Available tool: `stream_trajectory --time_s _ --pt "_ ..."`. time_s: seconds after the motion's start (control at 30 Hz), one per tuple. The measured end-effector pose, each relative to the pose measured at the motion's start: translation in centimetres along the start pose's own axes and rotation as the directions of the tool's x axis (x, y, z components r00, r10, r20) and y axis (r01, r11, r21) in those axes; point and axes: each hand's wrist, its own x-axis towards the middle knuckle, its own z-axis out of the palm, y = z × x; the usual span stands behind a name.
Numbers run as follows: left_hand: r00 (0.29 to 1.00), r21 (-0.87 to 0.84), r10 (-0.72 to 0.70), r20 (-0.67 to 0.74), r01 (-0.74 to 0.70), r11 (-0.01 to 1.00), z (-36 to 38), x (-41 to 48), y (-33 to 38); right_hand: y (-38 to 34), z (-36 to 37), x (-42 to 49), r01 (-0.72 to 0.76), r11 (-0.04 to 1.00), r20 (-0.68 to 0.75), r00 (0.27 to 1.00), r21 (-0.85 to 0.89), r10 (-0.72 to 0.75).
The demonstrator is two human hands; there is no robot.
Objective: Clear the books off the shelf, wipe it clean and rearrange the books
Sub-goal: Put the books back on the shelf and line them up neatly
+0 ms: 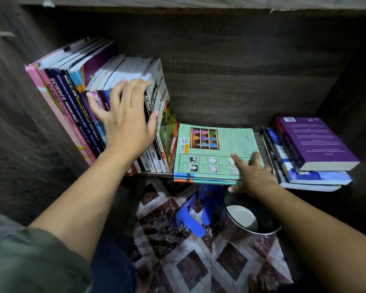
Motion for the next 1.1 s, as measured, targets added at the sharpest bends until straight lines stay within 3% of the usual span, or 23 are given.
stream_trajectory --time_s 0.33,0.5,0.6,0.7,0.8,0.9,0.97,1.1 --pt "1.000 -0.009 0.002 0.009 -0.002 1.000 0.0 0.0 -0.1 -0.5 -0.9 -0.5 0.039 0.993 -0.038 0.998 -0.112 -0.044" --pt "0.999 -0.015 0.007 0.033 -0.007 1.000 -0.1 0.0 -0.2 -0.3 -2.5 -1.3 0.064 0.973 -0.297 0.946 -0.220 -0.130" --pt "0.999 -0.027 0.020 0.035 -0.019 0.999 -0.3 -0.1 -0.4 0.3 -2.5 -0.8 -0.006 1.000 -0.465 0.885 -0.002 0.004" --pt "0.998 -0.037 0.033 0.044 -0.032 0.999 -0.4 -0.2 -0.6 0.7 -2.5 -0.3 -0.057 0.903 -0.365 0.903 0.425 0.228" --pt "0.998 -0.052 0.038 0.055 -0.035 0.998 -0.5 -0.2 -0.7 0.3 -3.2 -0.6 -0.001 0.799 -0.337 0.906 0.601 0.255" --pt "0.997 -0.052 0.040 0.059 -0.037 0.998 -0.6 -0.2 -0.7 -0.8 -4.5 -1.5 0.159 0.717 -0.427 0.880 0.679 0.209" --pt "0.998 -0.056 0.037 0.060 -0.034 0.998 -0.8 -0.2 -0.6 -1.6 -5.2 -2.1 0.256 0.723 -0.523 0.835 0.642 0.169" --pt "0.999 -0.080 0.025 0.035 -0.022 0.997 -1.0 0.0 -0.6 -3.9 -6.6 -3.1 0.446 0.741 -0.728 0.681 0.502 0.083"
